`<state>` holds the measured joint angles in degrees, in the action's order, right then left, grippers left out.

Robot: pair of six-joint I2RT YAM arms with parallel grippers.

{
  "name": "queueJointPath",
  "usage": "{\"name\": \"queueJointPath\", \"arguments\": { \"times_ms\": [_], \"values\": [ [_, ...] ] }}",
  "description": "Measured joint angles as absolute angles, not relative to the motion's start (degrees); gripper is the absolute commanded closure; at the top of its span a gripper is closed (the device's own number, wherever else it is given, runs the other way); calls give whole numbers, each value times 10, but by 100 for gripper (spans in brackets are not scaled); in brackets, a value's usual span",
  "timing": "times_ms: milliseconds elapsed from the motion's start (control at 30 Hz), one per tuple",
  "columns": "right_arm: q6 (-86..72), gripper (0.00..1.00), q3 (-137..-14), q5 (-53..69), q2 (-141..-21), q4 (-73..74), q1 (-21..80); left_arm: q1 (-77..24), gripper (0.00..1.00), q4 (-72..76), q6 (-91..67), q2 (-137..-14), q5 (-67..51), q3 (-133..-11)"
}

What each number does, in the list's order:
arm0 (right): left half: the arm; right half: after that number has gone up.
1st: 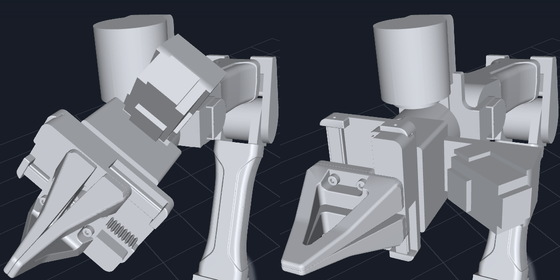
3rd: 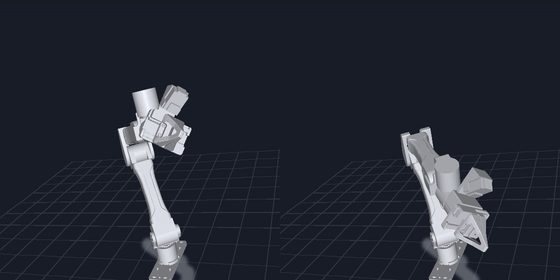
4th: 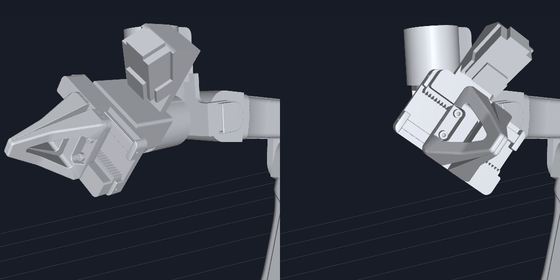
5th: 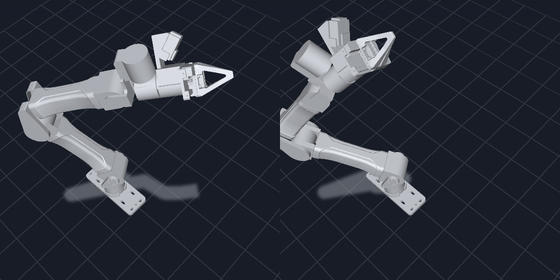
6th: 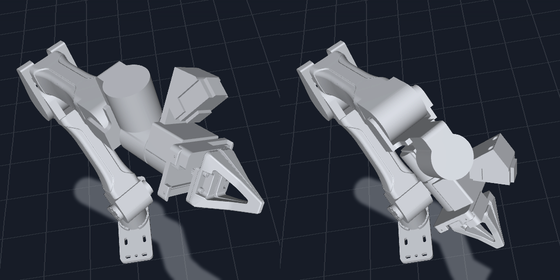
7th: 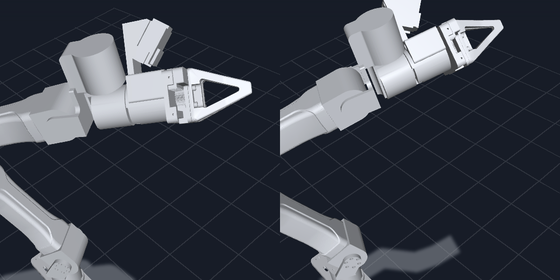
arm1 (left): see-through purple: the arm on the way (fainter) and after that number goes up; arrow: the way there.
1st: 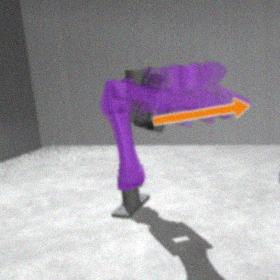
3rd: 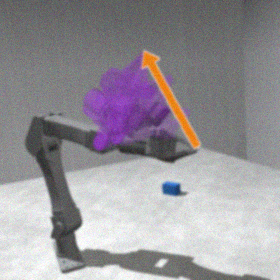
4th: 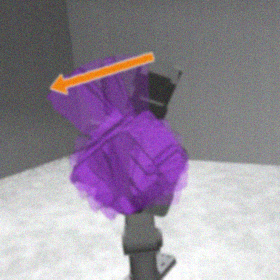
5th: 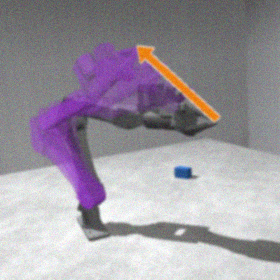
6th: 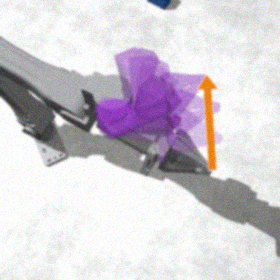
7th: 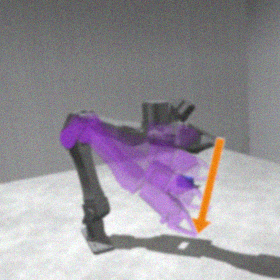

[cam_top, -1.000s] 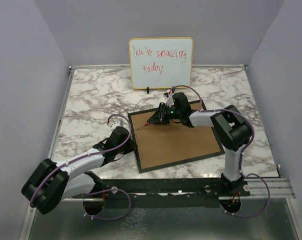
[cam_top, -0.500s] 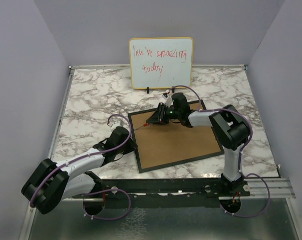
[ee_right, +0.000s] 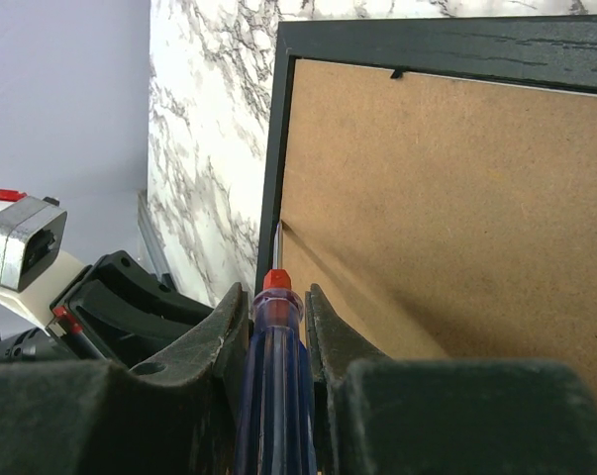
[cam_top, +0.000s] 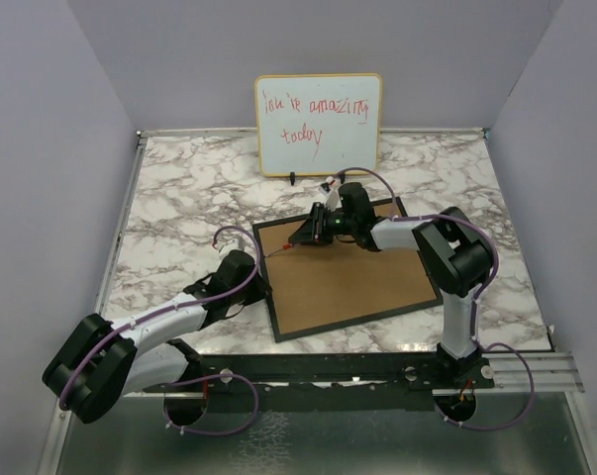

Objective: Take the photo out of the frame
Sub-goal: Release the photo frame item from the photo frame.

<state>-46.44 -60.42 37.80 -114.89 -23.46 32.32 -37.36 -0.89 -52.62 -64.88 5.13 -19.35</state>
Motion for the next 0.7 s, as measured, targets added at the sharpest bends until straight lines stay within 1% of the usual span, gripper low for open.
{"name": "queueJointPath", "arguments": {
  "times_ms": [233, 533, 567, 667, 700],
  "values": [
    [-447, 100, -624, 369, -1150, -211, 335, -374, 100, -9, -525, -649, 51, -194],
    [-409, 100, -670, 337, -1151, -143, 358, -374, 100, -9, -525, -648, 52, -193],
    [-406, 100, -674, 336, -1151, -137, 359, -375, 93, -9, -525, -648, 52, -193],
    [-402, 99, -681, 332, -1151, -125, 360, -376, 67, -10, -529, -646, 55, -193],
    [-402, 99, -683, 331, -1151, -121, 360, -376, 64, -11, -531, -645, 57, -193]
  ]
}}
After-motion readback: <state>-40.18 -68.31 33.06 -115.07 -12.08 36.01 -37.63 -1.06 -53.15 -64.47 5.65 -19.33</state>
